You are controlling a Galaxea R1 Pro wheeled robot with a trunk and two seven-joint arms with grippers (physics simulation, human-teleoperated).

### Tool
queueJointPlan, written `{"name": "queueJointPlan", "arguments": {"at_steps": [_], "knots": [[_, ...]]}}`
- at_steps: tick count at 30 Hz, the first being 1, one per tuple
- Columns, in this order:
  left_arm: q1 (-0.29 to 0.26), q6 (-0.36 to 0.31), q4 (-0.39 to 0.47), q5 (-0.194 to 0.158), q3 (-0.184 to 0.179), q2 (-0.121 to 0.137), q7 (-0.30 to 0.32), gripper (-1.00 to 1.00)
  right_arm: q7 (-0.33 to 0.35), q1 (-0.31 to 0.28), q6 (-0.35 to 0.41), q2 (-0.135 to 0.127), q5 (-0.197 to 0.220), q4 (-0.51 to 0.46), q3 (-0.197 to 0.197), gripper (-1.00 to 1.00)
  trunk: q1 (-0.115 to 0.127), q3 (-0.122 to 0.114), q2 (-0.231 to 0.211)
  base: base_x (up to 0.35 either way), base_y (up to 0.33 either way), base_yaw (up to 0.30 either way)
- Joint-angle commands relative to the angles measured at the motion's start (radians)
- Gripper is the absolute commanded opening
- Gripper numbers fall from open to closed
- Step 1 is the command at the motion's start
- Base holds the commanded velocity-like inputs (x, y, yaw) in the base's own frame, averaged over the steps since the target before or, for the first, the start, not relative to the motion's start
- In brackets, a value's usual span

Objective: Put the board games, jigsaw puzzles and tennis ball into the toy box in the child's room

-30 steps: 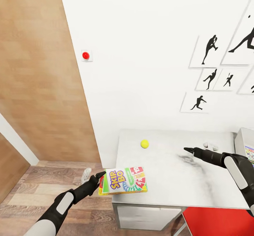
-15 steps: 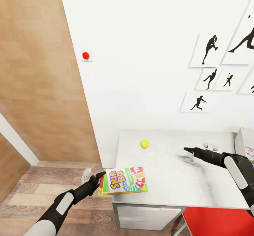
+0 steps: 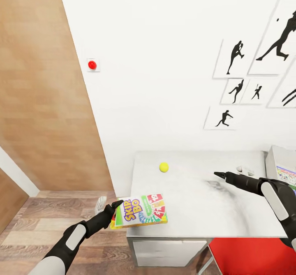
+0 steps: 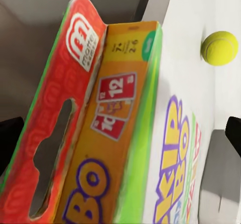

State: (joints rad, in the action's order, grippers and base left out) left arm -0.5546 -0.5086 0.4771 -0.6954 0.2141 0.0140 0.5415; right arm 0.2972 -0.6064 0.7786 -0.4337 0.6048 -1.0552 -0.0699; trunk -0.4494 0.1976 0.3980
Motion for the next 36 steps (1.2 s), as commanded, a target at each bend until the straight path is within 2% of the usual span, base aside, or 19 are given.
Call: {"name": "queueJointPlan", "arguments": {"at_steps": [1, 22, 23, 36], "knots": [[-0.001, -0.008, 0.0, -0.004, 0.004, 0.0, 0.002, 1.0, 0.005, -0.001, 0.005, 0.0, -0.003, 0.0, -0.002, 1.0, -0.001, 0.002, 0.002, 0.0, 0.0, -0.072], [-0.001, -0.008, 0.0, -0.005, 0.003, -0.002, 0.003, 1.0, 0.005, -0.001, 0.005, 0.0, -0.002, -0.002, -0.001, 1.0, -0.001, 0.002, 0.002, 0.0, 0.0, -0.018], [-0.001, -0.009, 0.0, -0.005, 0.003, -0.002, 0.003, -1.0, 0.005, -0.001, 0.005, 0.0, -0.003, -0.002, -0.001, 1.0, -0.001, 0.002, 0.002, 0.0, 0.0, -0.002], [-0.001, -0.01, 0.0, -0.006, 0.002, -0.002, 0.004, -1.0, 0.005, -0.001, 0.005, 0.0, -0.003, -0.002, -0.001, 1.0, -0.001, 0.002, 0.002, 0.0, 0.0, 0.0]]}}
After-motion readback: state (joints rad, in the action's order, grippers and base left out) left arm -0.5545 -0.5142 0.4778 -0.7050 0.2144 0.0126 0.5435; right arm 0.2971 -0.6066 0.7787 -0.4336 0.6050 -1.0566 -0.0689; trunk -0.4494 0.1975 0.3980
